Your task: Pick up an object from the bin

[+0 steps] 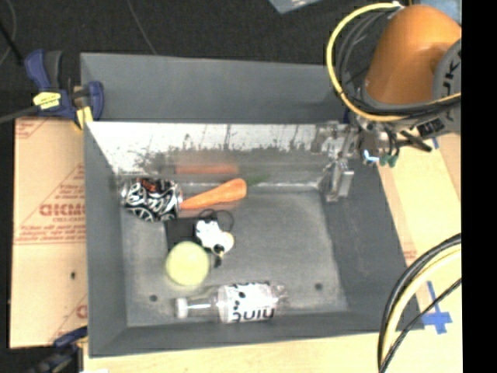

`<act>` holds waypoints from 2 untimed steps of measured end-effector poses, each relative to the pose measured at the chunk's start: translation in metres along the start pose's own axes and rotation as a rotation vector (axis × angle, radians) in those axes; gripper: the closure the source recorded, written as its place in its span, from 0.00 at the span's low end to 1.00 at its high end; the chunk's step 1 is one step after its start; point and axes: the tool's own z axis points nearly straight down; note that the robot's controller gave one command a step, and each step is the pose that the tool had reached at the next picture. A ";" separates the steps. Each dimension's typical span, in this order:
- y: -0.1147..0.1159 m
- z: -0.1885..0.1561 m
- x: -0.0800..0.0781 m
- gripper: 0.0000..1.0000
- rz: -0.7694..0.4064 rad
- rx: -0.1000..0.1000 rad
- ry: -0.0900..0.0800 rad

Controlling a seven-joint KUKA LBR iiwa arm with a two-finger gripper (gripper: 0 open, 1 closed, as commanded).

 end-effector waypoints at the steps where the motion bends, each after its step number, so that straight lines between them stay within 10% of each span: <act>1: 0.054 0.033 0.003 0.00 -0.055 0.002 -0.001; 2: 0.075 0.031 0.001 0.00 -0.075 -0.004 0.006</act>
Offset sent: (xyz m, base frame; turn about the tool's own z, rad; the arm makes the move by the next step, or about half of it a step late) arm 0.0048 0.0547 0.0073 -0.0725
